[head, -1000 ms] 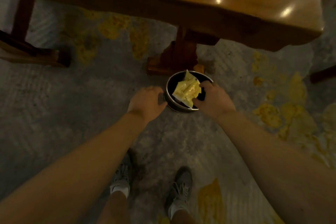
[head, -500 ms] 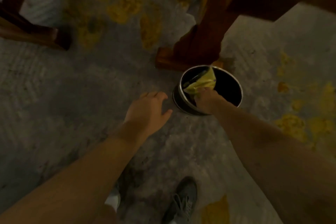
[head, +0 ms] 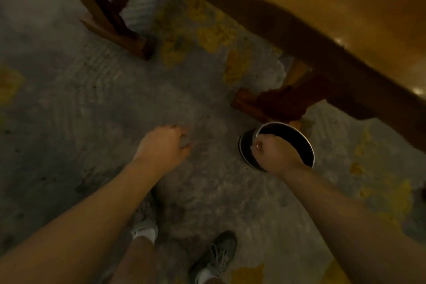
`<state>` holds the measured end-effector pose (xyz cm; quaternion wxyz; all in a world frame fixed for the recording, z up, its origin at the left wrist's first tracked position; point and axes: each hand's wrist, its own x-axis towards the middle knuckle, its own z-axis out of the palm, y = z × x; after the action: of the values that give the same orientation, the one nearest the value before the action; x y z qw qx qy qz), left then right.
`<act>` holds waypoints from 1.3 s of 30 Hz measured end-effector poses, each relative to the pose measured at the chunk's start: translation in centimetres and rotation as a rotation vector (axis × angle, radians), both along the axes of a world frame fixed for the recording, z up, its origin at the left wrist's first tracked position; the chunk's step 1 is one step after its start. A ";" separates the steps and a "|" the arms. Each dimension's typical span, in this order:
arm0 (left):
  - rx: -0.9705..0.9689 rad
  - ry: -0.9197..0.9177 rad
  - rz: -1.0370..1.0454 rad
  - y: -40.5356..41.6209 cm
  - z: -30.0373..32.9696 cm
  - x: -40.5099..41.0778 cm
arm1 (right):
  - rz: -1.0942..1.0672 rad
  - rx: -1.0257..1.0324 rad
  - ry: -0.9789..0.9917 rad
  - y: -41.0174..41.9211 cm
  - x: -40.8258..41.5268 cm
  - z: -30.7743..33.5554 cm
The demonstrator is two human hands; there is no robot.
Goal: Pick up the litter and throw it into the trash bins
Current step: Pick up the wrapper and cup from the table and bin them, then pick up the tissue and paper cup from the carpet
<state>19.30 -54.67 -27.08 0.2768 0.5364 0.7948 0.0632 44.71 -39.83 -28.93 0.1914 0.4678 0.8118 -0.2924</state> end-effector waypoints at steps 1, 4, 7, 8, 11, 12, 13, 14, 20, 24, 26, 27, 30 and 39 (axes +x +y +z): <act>0.004 0.007 0.035 -0.8 1.9 -1.6 | 0.033 0.024 0.030 -0.4 -2.1 2.4; 0.056 0.020 0.122 -3.2 7.3 -6.5 | 0.133 0.120 0.126 -1.5 -9.4 9.6; 0.130 0.043 0.206 -5.8 12.8 -12.1 | 0.250 0.190 0.190 -3.2 -17.7 16.3; 0.149 0.050 0.224 -6.4 14.2 -13.6 | 0.283 0.204 0.199 -3.7 -19.9 18.1; 0.210 0.077 0.295 -9.4 19.8 -19.5 | 0.367 0.255 0.233 -6.2 -27.4 23.8; 0.233 0.086 0.322 -10.8 21.8 -21.8 | 0.394 0.278 0.250 -7.4 -30.0 25.8; 0.250 0.099 0.339 -12.0 23.6 -23.6 | 0.416 0.299 0.261 -8.4 -32.1 27.5; 0.266 0.114 0.356 -13.3 25.4 -25.5 | 0.433 0.323 0.278 -9.6 -34.4 29.2; 0.336 0.184 0.464 -21.9 34.4 -35.2 | 0.530 0.416 0.392 -15.7 -46.3 36.8; 0.362 0.214 0.576 -26.5 37.8 -40.2 | 0.591 0.366 0.467 -18.5 -52.2 40.1; 0.371 0.217 0.646 -28.1 38.9 -42.3 | 0.630 0.339 0.496 -19.5 -55.1 41.2; 0.375 0.221 0.677 -28.8 39.3 -43.4 | 0.649 0.329 0.505 -19.9 -56.6 41.7; 0.352 0.222 0.760 -29.8 40.2 -47.0 | 0.700 0.317 0.515 -20.5 -61.4 42.3; 0.291 0.292 0.768 -23.9 39.1 -62.6 | 0.765 0.271 0.521 -14.7 -77.6 40.2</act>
<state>-43.30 -78.61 11.99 0.0392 0.2386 0.9502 0.1965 -32.91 -54.56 11.24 0.0129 0.0674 0.9773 -0.2003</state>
